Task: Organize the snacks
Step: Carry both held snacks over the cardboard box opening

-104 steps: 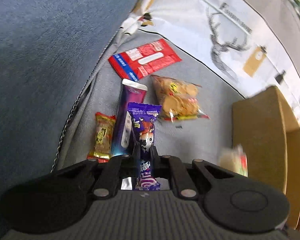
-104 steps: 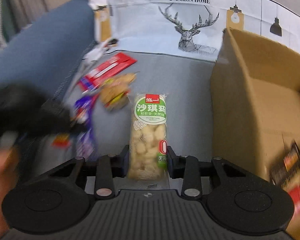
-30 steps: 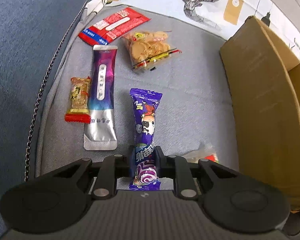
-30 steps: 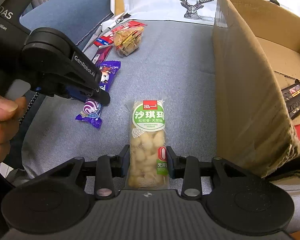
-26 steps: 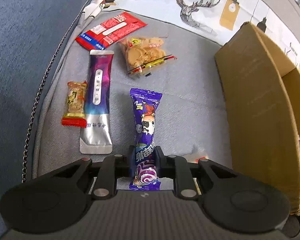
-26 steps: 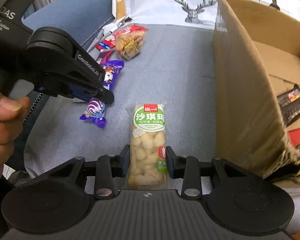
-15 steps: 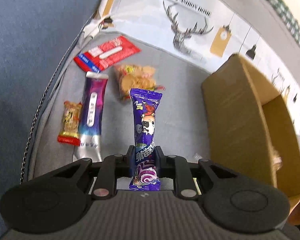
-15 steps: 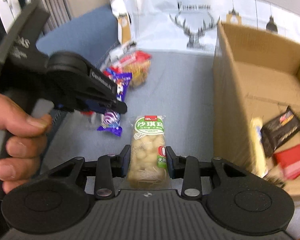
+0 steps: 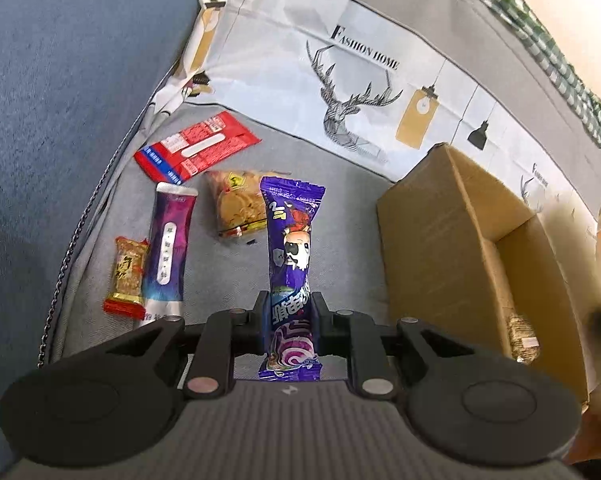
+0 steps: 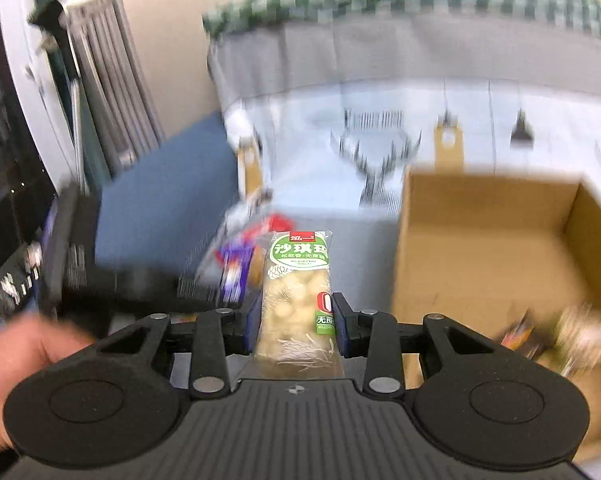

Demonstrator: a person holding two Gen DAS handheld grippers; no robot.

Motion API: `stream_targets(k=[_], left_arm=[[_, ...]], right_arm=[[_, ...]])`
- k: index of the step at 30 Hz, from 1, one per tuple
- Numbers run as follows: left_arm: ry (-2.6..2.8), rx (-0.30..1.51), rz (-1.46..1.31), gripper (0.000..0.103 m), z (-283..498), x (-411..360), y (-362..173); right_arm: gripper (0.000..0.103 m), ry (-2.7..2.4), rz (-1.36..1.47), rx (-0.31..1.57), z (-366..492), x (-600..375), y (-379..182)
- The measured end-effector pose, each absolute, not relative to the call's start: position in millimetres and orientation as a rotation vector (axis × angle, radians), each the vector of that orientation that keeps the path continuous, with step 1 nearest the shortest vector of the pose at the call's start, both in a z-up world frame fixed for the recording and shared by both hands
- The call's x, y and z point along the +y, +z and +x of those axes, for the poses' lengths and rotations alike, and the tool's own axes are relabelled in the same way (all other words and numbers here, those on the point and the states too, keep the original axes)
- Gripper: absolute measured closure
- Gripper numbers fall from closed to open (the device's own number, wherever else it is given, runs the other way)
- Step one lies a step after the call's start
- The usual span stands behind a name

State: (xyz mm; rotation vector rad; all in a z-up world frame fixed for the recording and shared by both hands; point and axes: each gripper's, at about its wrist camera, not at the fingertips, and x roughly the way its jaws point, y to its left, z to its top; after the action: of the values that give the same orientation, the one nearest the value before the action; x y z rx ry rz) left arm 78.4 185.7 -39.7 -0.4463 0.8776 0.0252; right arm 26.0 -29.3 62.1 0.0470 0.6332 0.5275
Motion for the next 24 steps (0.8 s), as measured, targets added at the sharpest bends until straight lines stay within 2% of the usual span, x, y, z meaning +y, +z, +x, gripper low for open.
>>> stream_targets(k=[3, 6, 12, 24], left_arm=[[0.013, 0.834, -0.436, 0.082, 76, 181, -31], [-0.004, 0.787, -0.445, 0.082, 77, 173, -23], [-0.071, 0.677, -0.457, 0.082, 79, 145, -4], [-0.332, 0.499, -0.344, 0.082, 81, 50, 23]], right_arm=[[0.066, 0.491, 0.004, 0.501, 36, -56, 92], [0.066, 0.420, 0.010, 0.417, 49, -86, 91], [0.066, 0.323, 0.194, 0.567, 78, -136, 48], [0.066, 0.225, 0.146, 0.552, 88, -178, 31]])
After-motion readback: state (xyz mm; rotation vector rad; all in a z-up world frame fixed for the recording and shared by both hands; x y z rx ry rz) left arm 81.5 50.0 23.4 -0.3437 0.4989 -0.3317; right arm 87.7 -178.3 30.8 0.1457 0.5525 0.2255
